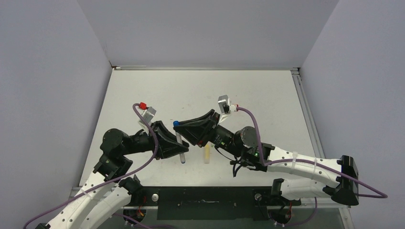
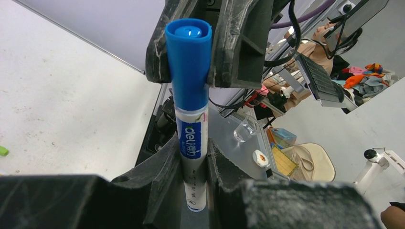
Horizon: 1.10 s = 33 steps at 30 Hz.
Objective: Insert the pens into the pen caps
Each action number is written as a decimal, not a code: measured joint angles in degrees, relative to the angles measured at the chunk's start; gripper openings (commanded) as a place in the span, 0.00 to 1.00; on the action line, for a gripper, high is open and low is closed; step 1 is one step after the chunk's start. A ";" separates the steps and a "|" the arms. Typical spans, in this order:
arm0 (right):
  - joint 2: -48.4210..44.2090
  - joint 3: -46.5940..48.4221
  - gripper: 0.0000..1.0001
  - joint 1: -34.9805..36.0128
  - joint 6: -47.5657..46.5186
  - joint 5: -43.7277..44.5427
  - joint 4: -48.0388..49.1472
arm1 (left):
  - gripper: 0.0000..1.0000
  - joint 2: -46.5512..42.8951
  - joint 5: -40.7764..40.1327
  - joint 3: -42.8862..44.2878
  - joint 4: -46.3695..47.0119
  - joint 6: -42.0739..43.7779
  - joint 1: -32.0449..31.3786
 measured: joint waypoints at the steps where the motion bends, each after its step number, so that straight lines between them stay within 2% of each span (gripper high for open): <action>1: 0.00 0.02 0.16 0.13 -0.37 0.37 -0.24 | 0.00 0.09 -0.02 0.02 -0.22 0.44 0.00; 11: -0.76 1.16 0.35 1.62 -5.07 1.60 -6.82 | 0.00 1.70 -1.57 1.86 -3.58 7.26 0.02; 20: -2.43 2.40 0.63 2.60 -9.18 1.49 -14.95 | 0.00 2.36 -4.26 2.60 -7.23 13.40 0.13; 25: -4.35 4.35 0.69 2.62 -12.02 2.89 -21.03 | 0.00 2.32 -5.97 3.34 -11.47 17.55 0.15; 33: -5.88 9.40 0.69 2.62 -16.20 8.17 -29.53 | 0.00 2.51 -6.82 3.67 -16.28 22.47 0.15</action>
